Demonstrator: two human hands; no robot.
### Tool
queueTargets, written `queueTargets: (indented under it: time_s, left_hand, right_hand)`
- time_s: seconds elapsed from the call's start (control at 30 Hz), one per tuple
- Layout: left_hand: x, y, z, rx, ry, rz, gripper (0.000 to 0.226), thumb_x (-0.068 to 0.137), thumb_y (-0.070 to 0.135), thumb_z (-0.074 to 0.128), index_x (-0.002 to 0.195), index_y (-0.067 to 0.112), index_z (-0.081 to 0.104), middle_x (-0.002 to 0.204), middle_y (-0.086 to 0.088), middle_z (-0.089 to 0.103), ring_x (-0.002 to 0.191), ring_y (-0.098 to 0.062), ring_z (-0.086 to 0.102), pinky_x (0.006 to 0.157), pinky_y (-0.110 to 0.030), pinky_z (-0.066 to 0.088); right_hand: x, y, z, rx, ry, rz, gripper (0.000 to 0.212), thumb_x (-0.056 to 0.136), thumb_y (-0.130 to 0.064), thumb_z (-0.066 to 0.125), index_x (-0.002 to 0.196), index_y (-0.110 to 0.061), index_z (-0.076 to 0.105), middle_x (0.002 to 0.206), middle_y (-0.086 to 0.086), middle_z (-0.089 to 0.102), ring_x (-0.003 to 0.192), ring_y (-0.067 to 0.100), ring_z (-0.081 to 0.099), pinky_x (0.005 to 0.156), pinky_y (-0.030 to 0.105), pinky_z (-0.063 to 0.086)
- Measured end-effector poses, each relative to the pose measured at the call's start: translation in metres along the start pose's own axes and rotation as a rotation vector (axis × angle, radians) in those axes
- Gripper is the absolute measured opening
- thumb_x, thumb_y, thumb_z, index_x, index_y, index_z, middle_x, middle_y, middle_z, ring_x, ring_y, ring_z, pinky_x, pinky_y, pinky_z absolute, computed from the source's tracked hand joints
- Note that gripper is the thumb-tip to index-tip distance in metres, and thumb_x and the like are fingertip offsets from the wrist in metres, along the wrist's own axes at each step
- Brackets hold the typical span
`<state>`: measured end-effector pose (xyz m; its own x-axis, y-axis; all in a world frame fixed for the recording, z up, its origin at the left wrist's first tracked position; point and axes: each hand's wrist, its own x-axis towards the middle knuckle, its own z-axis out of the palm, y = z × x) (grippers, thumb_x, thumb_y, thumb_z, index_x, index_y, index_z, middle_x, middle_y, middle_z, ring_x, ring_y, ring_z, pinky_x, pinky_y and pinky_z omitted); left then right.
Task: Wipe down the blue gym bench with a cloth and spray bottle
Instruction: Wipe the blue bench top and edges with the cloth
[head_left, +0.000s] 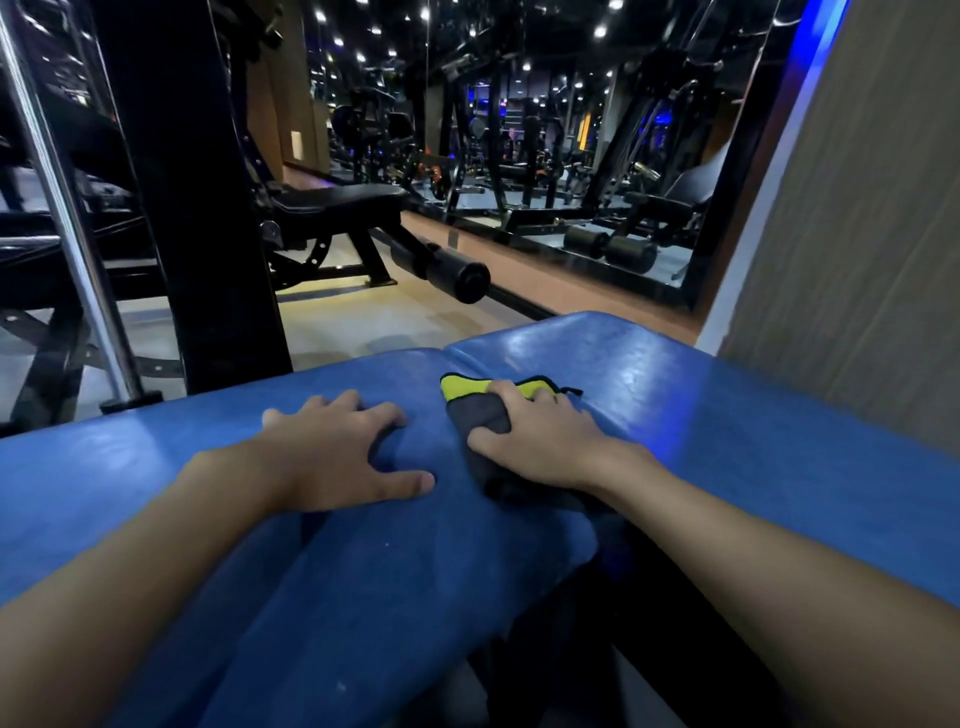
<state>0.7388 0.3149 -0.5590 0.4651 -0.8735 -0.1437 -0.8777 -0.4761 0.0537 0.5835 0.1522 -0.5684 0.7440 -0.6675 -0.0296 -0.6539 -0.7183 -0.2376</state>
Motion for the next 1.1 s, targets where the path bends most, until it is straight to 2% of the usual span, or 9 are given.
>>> queueTargets:
  time_s: [0.17, 0.3, 0.47, 0.57, 0.67, 0.77, 0.8, 0.9, 1.1]
  left_hand:
    - [0.002, -0.002, -0.007, 0.007, -0.032, 0.004, 0.087, 0.065, 0.097, 0.041, 0.139, 0.052, 0.031, 0.131, 0.010, 0.041, 0.127, -0.022, 0.041, 0.099, -0.050, 0.036]
    - [0.010, -0.015, -0.014, -0.045, -0.021, 0.001, 0.104, 0.051, 0.101, 0.044, 0.140, 0.049, 0.037, 0.121, 0.016, 0.042, 0.123, -0.017, 0.044, 0.101, -0.051, 0.041]
    - [0.016, -0.013, -0.010, -0.024, -0.004, 0.010, 0.093, 0.061, 0.094, 0.052, 0.141, 0.049, 0.039, 0.111, 0.016, 0.040, 0.111, -0.015, 0.038, 0.100, -0.050, 0.041]
    - [0.015, -0.013, -0.010, -0.015, -0.013, 0.012, 0.092, 0.064, 0.093, 0.051, 0.142, 0.049, 0.036, 0.111, 0.015, 0.039, 0.113, -0.017, 0.039, 0.100, -0.051, 0.041]
    - [0.016, -0.017, -0.009, -0.031, -0.022, 0.022, 0.097, 0.058, 0.098, 0.048, 0.142, 0.050, 0.037, 0.114, 0.015, 0.041, 0.119, -0.018, 0.042, 0.101, -0.049, 0.041]
    - [0.022, -0.033, -0.009, -0.112, -0.002, 0.031, 0.120, 0.037, 0.109, 0.035, 0.140, 0.048, 0.040, 0.128, 0.019, 0.045, 0.126, -0.014, 0.044, 0.105, -0.046, 0.041]
    - [0.023, -0.036, -0.009, -0.117, 0.002, 0.015, 0.121, 0.037, 0.109, 0.036, 0.142, 0.048, 0.039, 0.137, 0.018, 0.042, 0.131, -0.014, 0.042, 0.108, -0.047, 0.038]
    - [0.023, -0.036, -0.006, -0.068, -0.004, -0.059, 0.100, 0.062, 0.095, 0.049, 0.148, 0.048, 0.030, 0.154, 0.016, 0.028, 0.144, -0.018, 0.026, 0.111, -0.057, 0.025]
    - [0.021, -0.035, -0.010, -0.042, -0.029, -0.054, 0.096, 0.067, 0.094, 0.046, 0.150, 0.048, 0.028, 0.150, 0.015, 0.035, 0.142, -0.019, 0.031, 0.109, -0.055, 0.029]
  right_hand:
    - [-0.009, 0.005, -0.003, -0.048, -0.013, -0.038, 0.062, 0.089, -0.066, 0.037, 0.145, -0.043, 0.022, 0.145, 0.015, 0.037, 0.136, 0.037, 0.031, 0.108, 0.053, 0.027]
    - [-0.017, 0.013, -0.002, -0.082, -0.029, -0.055, 0.060, 0.088, -0.066, 0.037, 0.141, -0.044, 0.022, 0.143, 0.014, 0.038, 0.134, 0.035, 0.033, 0.108, 0.051, 0.031]
    - [0.020, -0.003, -0.004, 0.021, -0.041, -0.072, 0.058, 0.082, -0.065, 0.044, 0.132, -0.038, 0.033, 0.132, 0.014, 0.043, 0.128, 0.037, 0.035, 0.106, 0.054, 0.033]
    - [0.036, -0.012, -0.004, 0.041, -0.046, -0.084, 0.058, 0.086, -0.065, 0.043, 0.136, -0.036, 0.033, 0.134, 0.015, 0.044, 0.129, 0.038, 0.034, 0.103, 0.053, 0.033]
    - [0.025, -0.008, -0.004, -0.001, -0.037, -0.087, 0.061, 0.089, -0.065, 0.038, 0.143, -0.040, 0.026, 0.145, 0.016, 0.037, 0.136, 0.038, 0.031, 0.106, 0.054, 0.026]
    - [0.005, 0.006, -0.002, -0.064, -0.034, -0.094, 0.061, 0.089, -0.066, 0.036, 0.144, -0.045, 0.019, 0.146, 0.013, 0.036, 0.137, 0.034, 0.031, 0.110, 0.052, 0.028]
    - [0.003, 0.009, -0.001, -0.076, -0.031, -0.097, 0.061, 0.089, -0.065, 0.036, 0.144, -0.045, 0.018, 0.144, 0.012, 0.037, 0.136, 0.033, 0.032, 0.110, 0.051, 0.029]
    - [0.015, 0.007, -0.002, -0.066, -0.020, -0.109, 0.059, 0.087, -0.063, 0.040, 0.140, -0.044, 0.024, 0.140, 0.010, 0.040, 0.132, 0.032, 0.034, 0.109, 0.051, 0.030]
    - [0.056, -0.014, -0.001, -0.016, -0.006, -0.122, 0.060, 0.089, -0.062, 0.042, 0.143, -0.042, 0.026, 0.142, 0.012, 0.040, 0.134, 0.033, 0.033, 0.111, 0.051, 0.026]
